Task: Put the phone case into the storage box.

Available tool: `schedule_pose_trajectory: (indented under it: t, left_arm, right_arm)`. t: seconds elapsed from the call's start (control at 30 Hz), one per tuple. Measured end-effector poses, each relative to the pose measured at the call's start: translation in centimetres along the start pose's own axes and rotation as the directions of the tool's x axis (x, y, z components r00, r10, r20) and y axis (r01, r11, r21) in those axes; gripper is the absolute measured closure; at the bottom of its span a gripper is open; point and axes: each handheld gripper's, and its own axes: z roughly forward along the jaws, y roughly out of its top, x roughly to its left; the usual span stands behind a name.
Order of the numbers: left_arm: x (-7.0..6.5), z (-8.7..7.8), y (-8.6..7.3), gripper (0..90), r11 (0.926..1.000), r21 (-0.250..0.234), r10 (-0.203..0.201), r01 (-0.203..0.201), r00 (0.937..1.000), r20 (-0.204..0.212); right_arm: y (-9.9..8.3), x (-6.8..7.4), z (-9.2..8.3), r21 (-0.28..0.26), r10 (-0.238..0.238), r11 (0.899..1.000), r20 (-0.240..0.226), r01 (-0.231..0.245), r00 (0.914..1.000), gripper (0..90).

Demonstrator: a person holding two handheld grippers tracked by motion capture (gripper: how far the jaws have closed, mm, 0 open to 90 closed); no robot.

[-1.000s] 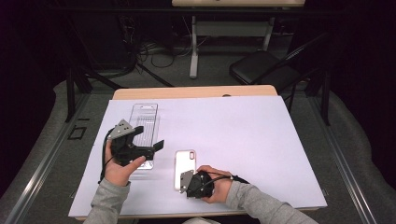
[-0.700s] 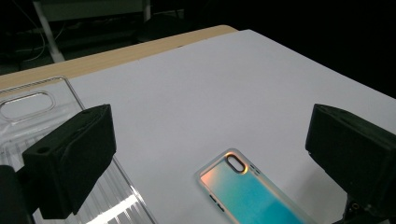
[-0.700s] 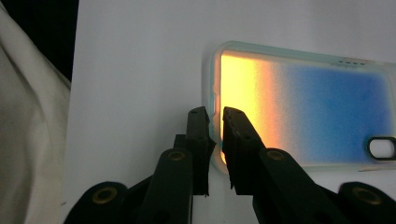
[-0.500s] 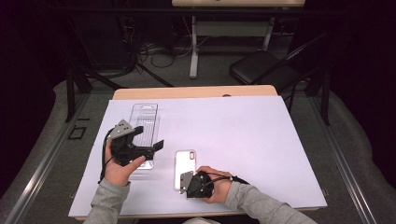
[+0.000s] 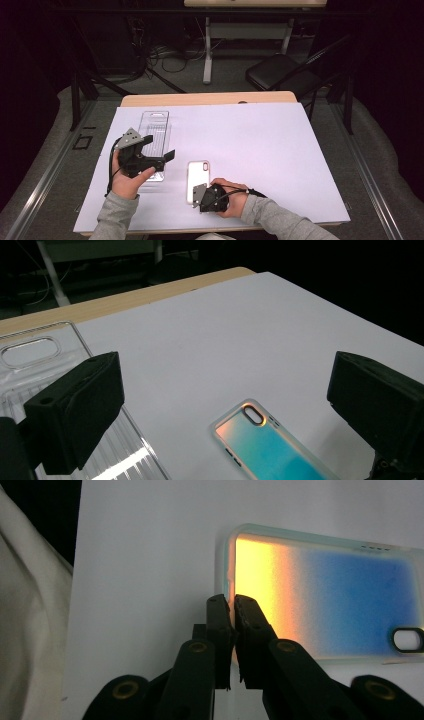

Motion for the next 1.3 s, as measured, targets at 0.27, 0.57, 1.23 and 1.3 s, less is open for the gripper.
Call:
schedule_pose_trajectory:
  t: [0.27, 0.57, 1.23, 1.3]
  left_arm:
    - [0.06, 0.01, -0.03, 2.0, 1.0000, 0.001, -0.002, 0.002, 1.0000, -0.002]
    - [0.08, 0.01, -0.05, 2.1, 1.0000, -0.001, -0.003, 0.003, 1.0000, -0.003]
    - [0.17, 0.03, -0.12, 2.1, 1.0000, 0.006, -0.003, 0.003, 1.0000, -0.004]
    - [0.18, 0.03, -0.13, 2.1, 1.0000, 0.007, -0.003, 0.003, 1.0000, -0.004]
  right_arm:
    - [-0.02, 0.10, -0.04, 0.003, 0.009, 1.000, 0.003, -0.009, 1.0000, 86.6]
    - [-0.04, 0.13, -0.06, 0.002, 0.018, 1.000, 0.009, -0.018, 0.9998, 86.8]
    - [-0.02, 0.16, -0.20, -0.010, 0.027, 1.000, 0.015, -0.027, 0.9995, 87.4]
    - [-0.02, 0.22, -0.27, -0.010, 0.035, 0.999, 0.016, -0.035, 0.9993, 87.5]
